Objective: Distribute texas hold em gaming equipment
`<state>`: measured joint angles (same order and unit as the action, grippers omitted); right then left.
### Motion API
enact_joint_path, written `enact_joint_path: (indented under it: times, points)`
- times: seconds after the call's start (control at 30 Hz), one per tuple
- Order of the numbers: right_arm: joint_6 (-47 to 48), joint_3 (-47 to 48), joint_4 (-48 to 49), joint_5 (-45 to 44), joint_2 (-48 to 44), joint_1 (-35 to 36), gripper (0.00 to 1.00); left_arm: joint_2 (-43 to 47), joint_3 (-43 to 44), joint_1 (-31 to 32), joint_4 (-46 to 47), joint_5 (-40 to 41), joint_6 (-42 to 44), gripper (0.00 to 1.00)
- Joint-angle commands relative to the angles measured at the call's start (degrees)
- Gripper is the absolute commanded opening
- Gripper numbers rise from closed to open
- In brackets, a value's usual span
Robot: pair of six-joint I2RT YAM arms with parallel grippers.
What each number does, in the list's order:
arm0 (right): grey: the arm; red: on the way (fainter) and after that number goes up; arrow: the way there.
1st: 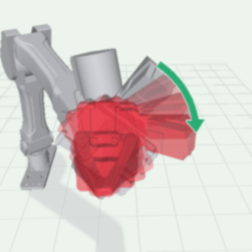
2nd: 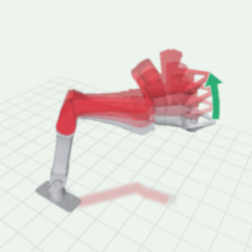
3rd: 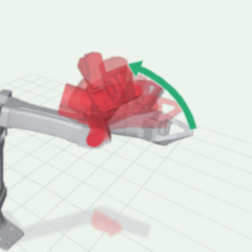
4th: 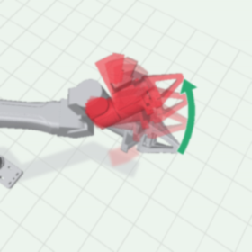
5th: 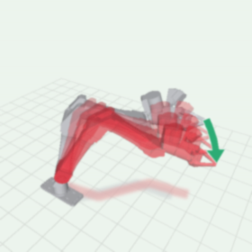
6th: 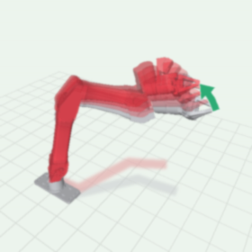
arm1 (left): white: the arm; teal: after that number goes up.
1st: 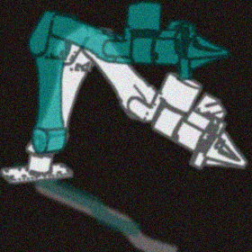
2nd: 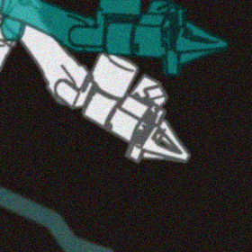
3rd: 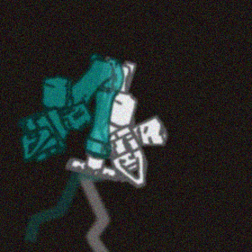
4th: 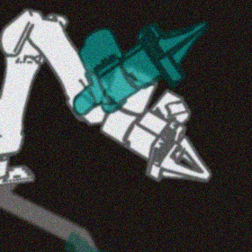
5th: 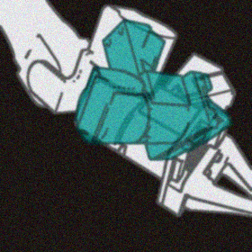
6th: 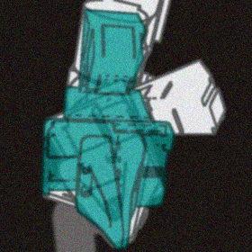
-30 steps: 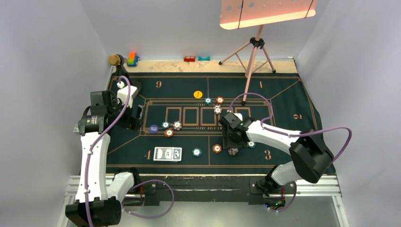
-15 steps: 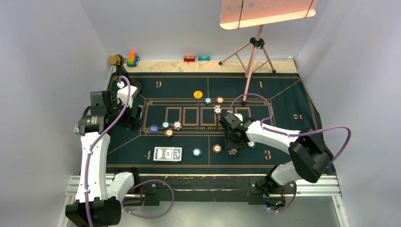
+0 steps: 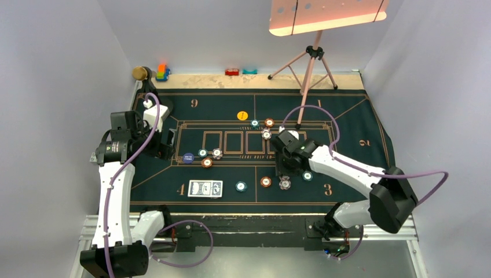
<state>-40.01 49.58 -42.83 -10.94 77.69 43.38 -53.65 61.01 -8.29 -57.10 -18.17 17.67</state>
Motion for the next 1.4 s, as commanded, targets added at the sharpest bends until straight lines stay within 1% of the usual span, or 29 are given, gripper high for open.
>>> enact_joint_path:
  times: [0.0, 0.17, 0.23, 0.3, 0.53, 0.77, 0.9, 1.03, 1.07, 1.1, 1.17, 1.27, 1.37]
  points:
    - [2.7, 5.3, -2.8, -2.3, -2.7, -3.0, 0.09, 1.0, 0.2, -0.4, 0.5, -0.7, 1.2, 1.00]
    - [6.3, 6.1, -2.0, -4.0, -2.5, -12.6, 0.08, 1.1, 0.1, -0.4, 0.4, -0.9, 1.4, 1.00]
    - [6.3, 6.5, -1.8, -7.1, -1.6, -16.3, 0.08, 1.1, 0.1, -0.5, 0.4, -1.0, 1.5, 1.00]
    - [6.4, 6.5, 0.1, -5.6, -0.8, -19.7, 0.08, 1.1, 0.0, -0.5, 0.3, -1.2, 1.5, 1.00]
    - [6.7, 7.2, 5.0, -5.9, 5.1, -29.4, 0.07, 1.4, 0.0, -0.5, -0.1, -1.7, 2.0, 1.00]
    - [6.6, 8.0, 8.5, -6.5, 10.4, -34.6, 0.07, 1.3, 0.1, -0.4, -0.4, -2.3, 2.3, 1.00]
    - [6.6, 7.9, 10.0, -7.8, 13.0, -35.7, 0.08, 1.2, 0.1, -0.5, -1.4, -4.4, 3.8, 1.00]
    - [6.1, 8.3, 11.4, -7.2, 15.5, -35.9, 0.10, 0.9, 0.2, -0.4, -2.0, -5.6, 4.5, 1.00]
    - [5.9, 8.5, 11.5, -7.1, 16.0, -35.9, 0.11, 0.7, 0.3, -0.5, -2.4, -5.8, 4.8, 1.00]
    - [5.8, 8.6, 11.6, -6.9, 16.5, -36.0, 0.17, 0.6, 0.5, -0.5, -2.9, -6.2, 5.2, 1.00]
    - [5.4, 8.7, 11.3, -6.7, 17.3, -35.9, 0.33, 0.9, 0.4, -0.5, -3.4, -6.8, 5.9, 1.00]
    - [5.2, 8.6, 11.0, -6.4, 17.2, -35.9, 0.52, 1.4, 0.0, -0.5, -3.8, -7.3, 6.9, 1.00]
    - [4.8, 8.9, 10.1, -6.5, 15.7, -35.9, 0.64, 1.6, -0.3, -0.5, -4.1, -7.8, 8.1, 1.00]
